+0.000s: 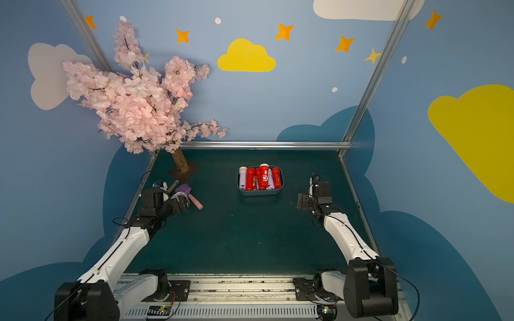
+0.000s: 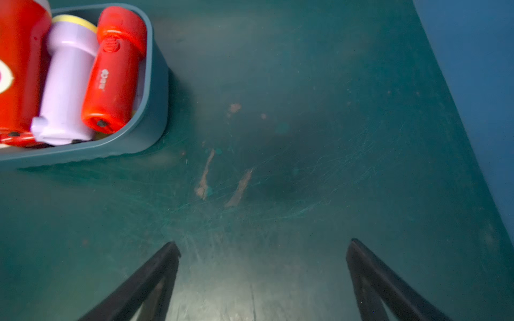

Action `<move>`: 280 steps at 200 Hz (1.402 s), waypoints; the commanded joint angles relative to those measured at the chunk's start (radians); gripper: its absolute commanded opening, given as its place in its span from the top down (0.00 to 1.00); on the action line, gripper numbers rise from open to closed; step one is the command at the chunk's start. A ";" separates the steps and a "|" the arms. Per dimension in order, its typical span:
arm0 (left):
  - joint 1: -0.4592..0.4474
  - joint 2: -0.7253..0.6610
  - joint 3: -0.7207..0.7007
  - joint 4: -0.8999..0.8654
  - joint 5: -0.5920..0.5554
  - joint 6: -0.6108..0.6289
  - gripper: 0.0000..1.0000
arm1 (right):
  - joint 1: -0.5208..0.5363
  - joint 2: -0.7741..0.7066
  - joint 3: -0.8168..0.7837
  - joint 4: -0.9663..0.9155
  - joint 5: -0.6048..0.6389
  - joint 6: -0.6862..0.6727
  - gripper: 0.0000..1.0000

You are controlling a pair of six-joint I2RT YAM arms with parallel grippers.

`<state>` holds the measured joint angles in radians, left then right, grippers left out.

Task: Put the flashlights into the storage boxes
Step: Reset both arms

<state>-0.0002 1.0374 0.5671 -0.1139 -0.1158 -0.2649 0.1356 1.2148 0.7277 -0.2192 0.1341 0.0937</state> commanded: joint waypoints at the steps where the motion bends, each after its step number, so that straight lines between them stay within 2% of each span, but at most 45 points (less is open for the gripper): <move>1: 0.003 -0.050 -0.082 0.211 0.014 0.091 0.01 | -0.014 -0.028 -0.049 0.104 -0.003 -0.011 0.06; 43: 0.002 -0.071 -0.192 0.364 -0.018 0.127 0.01 | -0.023 -0.092 -0.195 0.269 0.007 -0.026 0.06; 75: 0.003 -0.016 -0.213 0.426 -0.033 0.124 0.01 | -0.023 -0.114 -0.274 0.390 0.026 -0.027 0.06; 119: 0.003 0.081 -0.262 0.616 -0.035 0.138 0.01 | -0.026 -0.100 -0.339 0.515 0.014 -0.015 0.06; 182: 0.003 0.298 -0.247 0.887 -0.044 0.225 0.01 | -0.047 0.011 -0.355 0.698 0.009 -0.013 0.06; 226: -0.009 0.493 -0.230 1.038 -0.099 0.208 0.01 | -0.065 0.111 -0.348 0.864 -0.029 -0.052 0.06; 249: -0.016 0.497 -0.175 0.937 -0.093 0.217 0.01 | -0.071 0.155 -0.348 0.943 -0.031 -0.087 0.06; 280: -0.014 0.512 -0.184 0.978 -0.091 0.219 0.01 | -0.077 0.291 -0.378 1.123 -0.022 -0.082 0.06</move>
<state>-0.0132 1.5448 0.3721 0.8345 -0.1986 -0.0570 0.0647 1.4147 0.3748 0.7231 0.1154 0.0254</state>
